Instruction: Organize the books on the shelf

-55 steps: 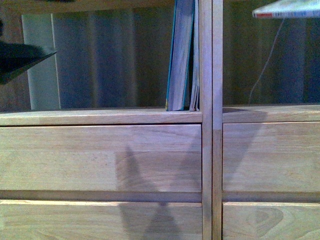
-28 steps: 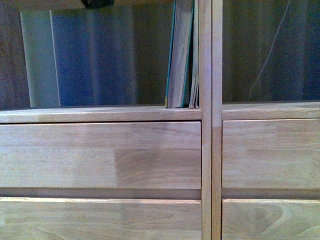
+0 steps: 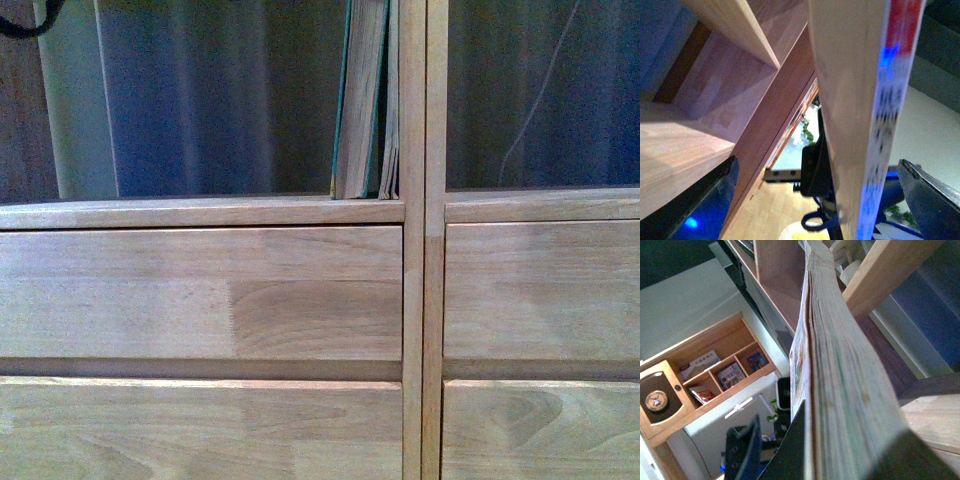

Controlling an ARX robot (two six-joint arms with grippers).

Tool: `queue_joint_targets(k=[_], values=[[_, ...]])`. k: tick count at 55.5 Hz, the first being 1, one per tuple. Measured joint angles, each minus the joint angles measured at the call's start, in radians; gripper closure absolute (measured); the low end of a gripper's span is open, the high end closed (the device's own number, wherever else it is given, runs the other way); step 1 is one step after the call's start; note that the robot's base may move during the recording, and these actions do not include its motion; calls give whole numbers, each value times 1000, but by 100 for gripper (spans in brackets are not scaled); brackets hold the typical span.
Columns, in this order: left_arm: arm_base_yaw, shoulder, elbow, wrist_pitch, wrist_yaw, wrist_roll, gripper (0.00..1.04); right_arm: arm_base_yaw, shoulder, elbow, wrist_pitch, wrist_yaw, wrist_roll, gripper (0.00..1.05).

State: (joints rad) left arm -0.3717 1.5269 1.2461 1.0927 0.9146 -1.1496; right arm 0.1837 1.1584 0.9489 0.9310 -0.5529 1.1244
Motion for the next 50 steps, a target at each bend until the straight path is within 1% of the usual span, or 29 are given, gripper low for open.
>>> queue_joint_targets(k=[8,9,17,24,32,34,39,40,41,43,44,46,50], values=[[3,19,98,-18,-30,3,7,23,3,0,-5,11,-15,98],[3,24,111,-25,-34,5,8,25,3,0,-6,13,-16,98],[-3,34,166,-101,-63,43,31,36,8,0,-6,18,-21,98],[-16,46,181,-130,-98,84,49,37,11,0,-2,18,-19,98],[-25,63,188,-131,-129,106,70,42,10,-2,-2,16,-18,98],[-26,65,188,-129,-130,107,74,43,10,-4,-1,16,-18,98],[-26,71,188,-116,-133,104,87,48,5,-13,-2,17,-19,98],[-26,72,188,-115,-133,103,89,48,5,-14,-2,18,-22,97],[-26,72,188,-110,-134,97,92,48,5,-15,-6,18,-22,93],[-27,72,188,-105,-132,93,94,48,5,-18,-12,18,-21,89],[-27,72,188,-100,-133,91,96,49,5,-20,-16,17,-21,86],[-27,72,188,-93,-134,90,97,49,4,-24,-17,17,-19,82],[-26,72,188,-78,-151,86,98,53,2,-31,-18,12,-18,70]])
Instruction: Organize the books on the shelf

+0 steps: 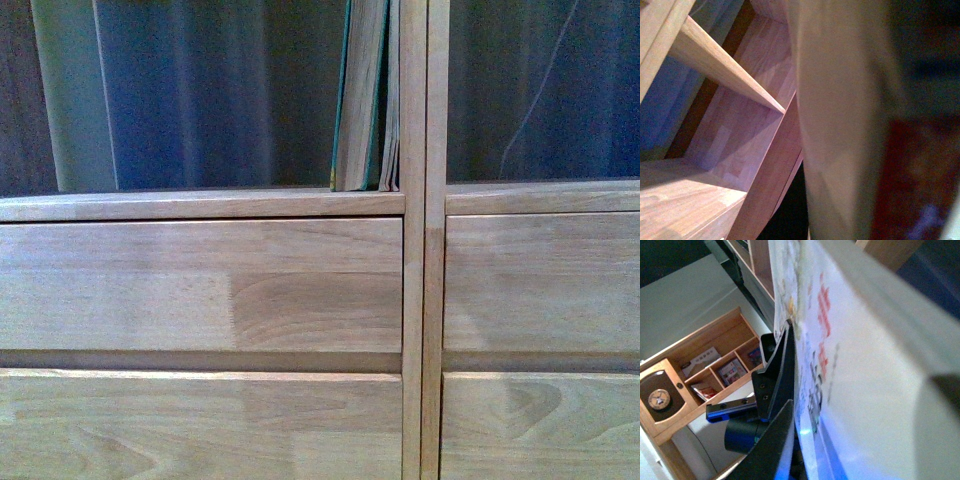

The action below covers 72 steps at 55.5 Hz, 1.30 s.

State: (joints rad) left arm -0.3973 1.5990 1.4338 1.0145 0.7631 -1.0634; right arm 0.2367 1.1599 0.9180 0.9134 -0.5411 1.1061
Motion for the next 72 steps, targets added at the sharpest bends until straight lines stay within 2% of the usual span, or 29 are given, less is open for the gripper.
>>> queue_joint_targets(k=[6,14,19,22,31,34,40,45,53,61,72], values=[[31,-1,0,0,-32,3,98,-11,-9,-8,-17,18,-5,49],[79,-11,-1,-48,-53,47,98,-59,-13,-11,-61,42,-32,32],[145,-34,-30,-162,-53,160,98,-154,-31,-15,-139,59,-106,14],[176,-39,-45,-231,-56,239,98,-209,-47,-15,-181,63,-148,6],[243,-29,-65,-386,-109,457,98,-356,-90,11,-337,161,-331,7],[260,-14,-68,-393,-162,565,98,-402,-103,41,-429,235,-473,7],[267,-1,-68,-392,-217,703,98,-431,-121,61,-497,301,-686,7],[259,8,-68,-393,-240,821,98,-439,-140,70,-531,314,-867,7],[227,43,-30,-420,-269,952,98,-433,-169,69,-551,331,-1075,7],[203,108,56,-468,-313,1033,98,-430,-178,69,-551,336,-1161,7],[201,200,194,-512,-370,1071,98,-430,-178,68,-553,336,-1196,7]])
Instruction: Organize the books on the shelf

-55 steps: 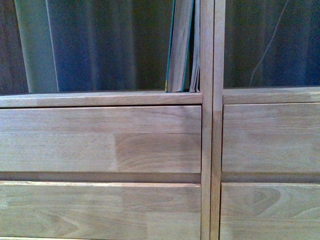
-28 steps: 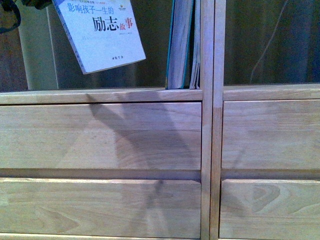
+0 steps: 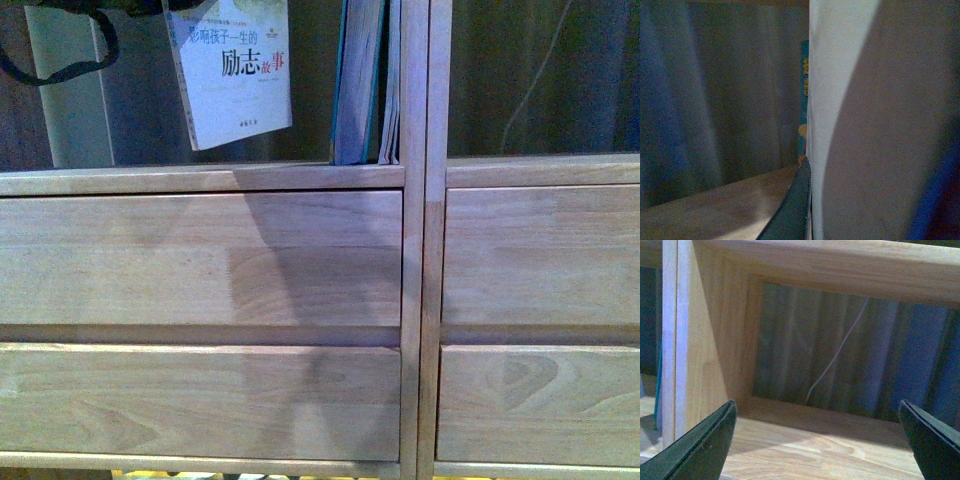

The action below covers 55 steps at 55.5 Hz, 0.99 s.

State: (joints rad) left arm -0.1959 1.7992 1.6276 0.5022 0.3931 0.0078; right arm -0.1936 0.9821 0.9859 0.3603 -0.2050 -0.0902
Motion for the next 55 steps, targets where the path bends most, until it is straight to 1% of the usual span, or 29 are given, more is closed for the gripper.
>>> queue_joint_targets(k=[15,25,29,34,50,55], values=[[6,113,189,-95,-47,53,98,0,0,0,0,0,-9,7],[-7,220,335,-155,-122,105,98,0,0,0,0,0,-9,7],[-18,292,421,-178,-161,128,98,0,0,0,0,0,-10,7],[-33,352,488,-195,-185,146,98,0,0,0,0,0,-10,7],[-100,419,557,-187,-236,222,98,0,0,0,0,0,-10,7],[-125,462,612,-195,-265,261,98,0,0,0,0,0,-10,7]])
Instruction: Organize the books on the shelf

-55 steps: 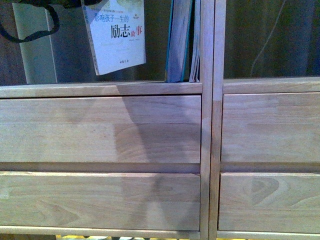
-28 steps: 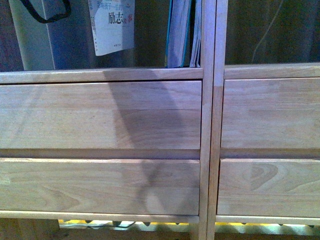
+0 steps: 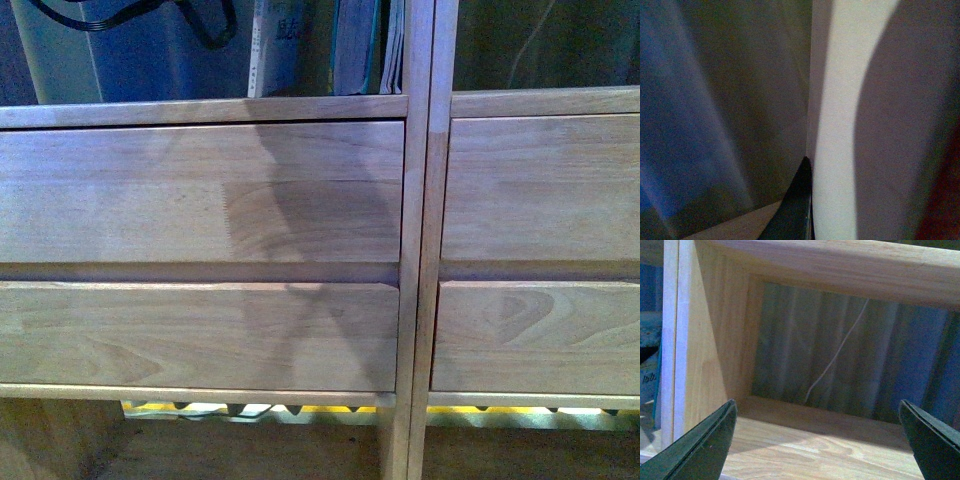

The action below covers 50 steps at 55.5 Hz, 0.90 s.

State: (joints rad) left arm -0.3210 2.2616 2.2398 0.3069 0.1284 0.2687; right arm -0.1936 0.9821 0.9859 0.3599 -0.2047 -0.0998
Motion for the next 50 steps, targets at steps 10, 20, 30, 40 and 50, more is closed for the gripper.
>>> queue_joint_targets(k=[10,20,30,40,50], values=[[-8,86,160,-98,-43,34,89,0,0,0,0,0,0,7],[-6,168,299,-176,-81,25,63,0,0,0,0,0,0,7],[-16,143,274,-219,-118,20,38,0,0,0,0,0,-1,7],[-42,40,123,-266,-167,5,12,0,0,0,0,0,-1,7],[-59,-142,-126,-195,-131,-38,7,0,0,0,0,0,-2,7]])
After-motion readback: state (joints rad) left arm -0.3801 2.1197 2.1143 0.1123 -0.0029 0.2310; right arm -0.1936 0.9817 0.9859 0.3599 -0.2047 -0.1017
